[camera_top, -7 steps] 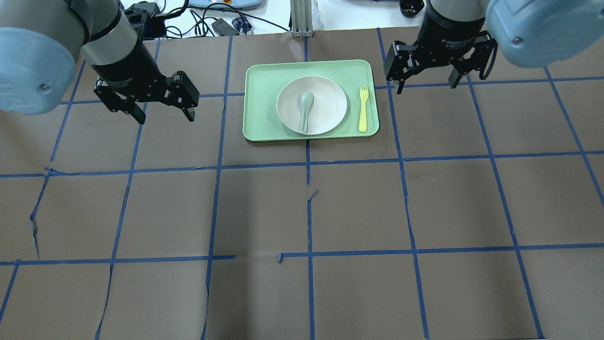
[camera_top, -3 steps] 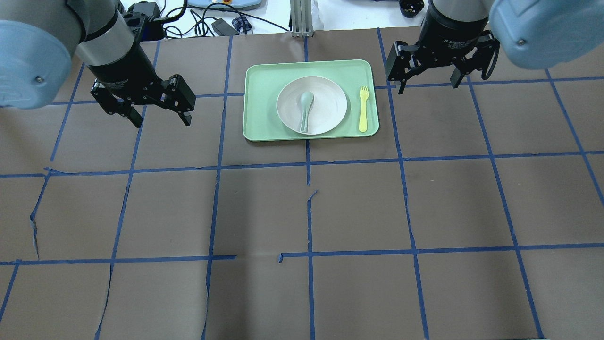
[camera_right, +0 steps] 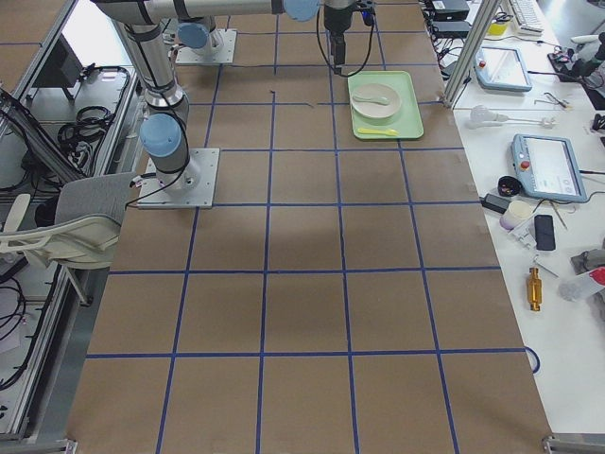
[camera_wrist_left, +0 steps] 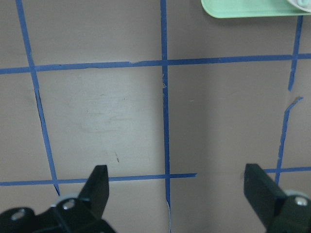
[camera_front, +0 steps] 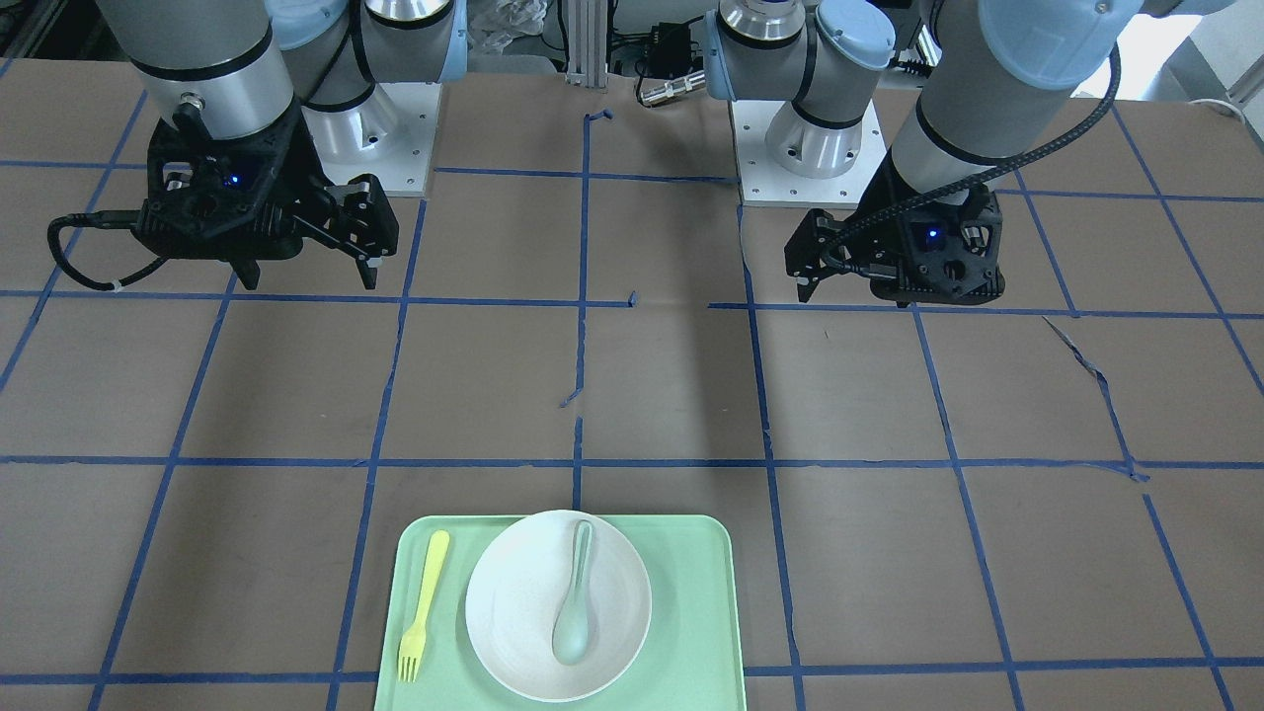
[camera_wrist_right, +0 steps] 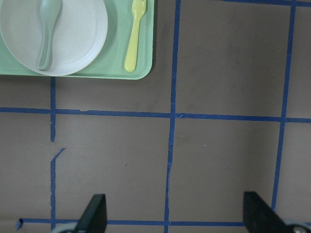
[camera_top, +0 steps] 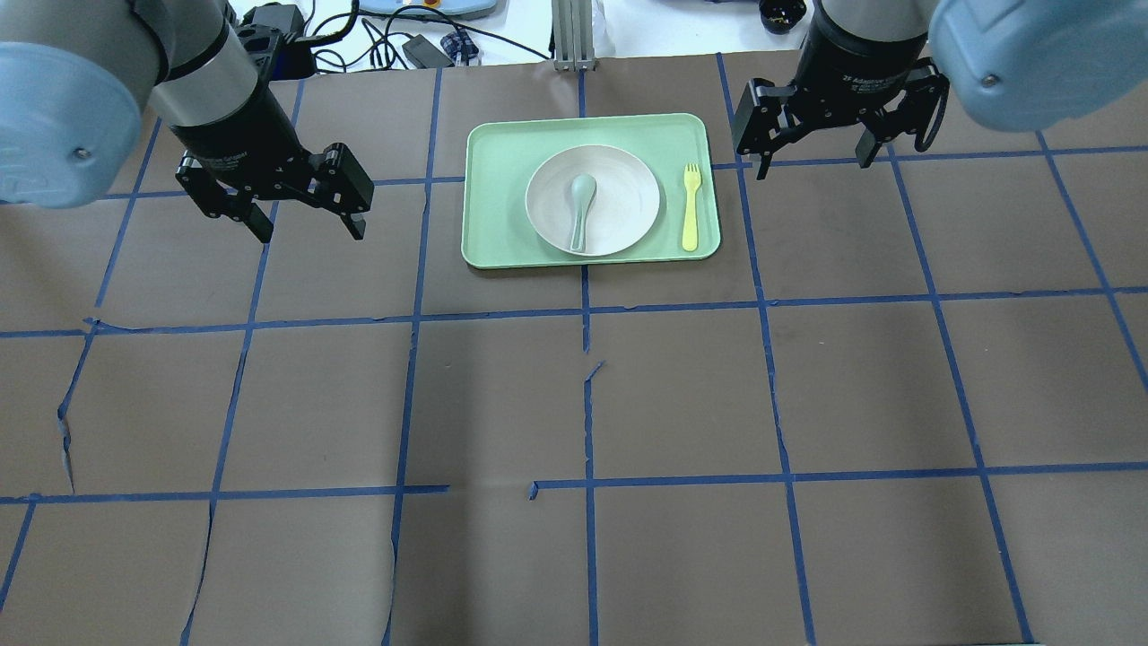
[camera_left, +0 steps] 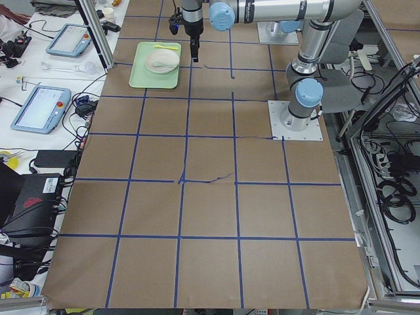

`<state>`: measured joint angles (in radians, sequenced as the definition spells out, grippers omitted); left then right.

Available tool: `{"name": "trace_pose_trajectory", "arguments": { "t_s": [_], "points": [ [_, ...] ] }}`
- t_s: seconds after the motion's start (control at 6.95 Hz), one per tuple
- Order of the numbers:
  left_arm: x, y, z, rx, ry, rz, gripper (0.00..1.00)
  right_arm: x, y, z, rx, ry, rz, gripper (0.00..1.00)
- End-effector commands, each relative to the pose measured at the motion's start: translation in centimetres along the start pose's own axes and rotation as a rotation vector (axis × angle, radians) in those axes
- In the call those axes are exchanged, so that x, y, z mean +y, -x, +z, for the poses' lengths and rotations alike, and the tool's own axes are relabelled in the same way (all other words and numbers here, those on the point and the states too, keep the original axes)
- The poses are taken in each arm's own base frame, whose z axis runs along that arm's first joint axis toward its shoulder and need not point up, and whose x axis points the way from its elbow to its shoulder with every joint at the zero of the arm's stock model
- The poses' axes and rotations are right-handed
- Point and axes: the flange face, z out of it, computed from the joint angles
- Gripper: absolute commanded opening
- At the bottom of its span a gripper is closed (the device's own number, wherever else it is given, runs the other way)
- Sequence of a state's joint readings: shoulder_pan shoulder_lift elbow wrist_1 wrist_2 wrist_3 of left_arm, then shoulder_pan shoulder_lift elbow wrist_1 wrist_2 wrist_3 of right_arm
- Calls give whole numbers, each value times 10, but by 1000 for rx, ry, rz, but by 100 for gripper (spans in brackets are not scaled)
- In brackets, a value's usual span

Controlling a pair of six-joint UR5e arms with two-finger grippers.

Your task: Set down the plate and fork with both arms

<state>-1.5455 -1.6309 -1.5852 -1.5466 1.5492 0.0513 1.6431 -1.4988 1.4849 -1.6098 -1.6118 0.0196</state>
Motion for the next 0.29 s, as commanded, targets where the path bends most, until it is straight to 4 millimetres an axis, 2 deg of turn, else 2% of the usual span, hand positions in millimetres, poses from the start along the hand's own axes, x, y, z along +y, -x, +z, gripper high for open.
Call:
{"name": "trace_pose_trajectory", "arguments": {
  "t_s": [0.0, 0.14],
  "points": [
    [-2, -3, -1, 5, -18, 5, 100, 0, 0, 0, 0, -1, -1, 100],
    [-1, -6, 2, 3, -12, 3, 100, 0, 0, 0, 0, -2, 1, 100]
  ]
}}
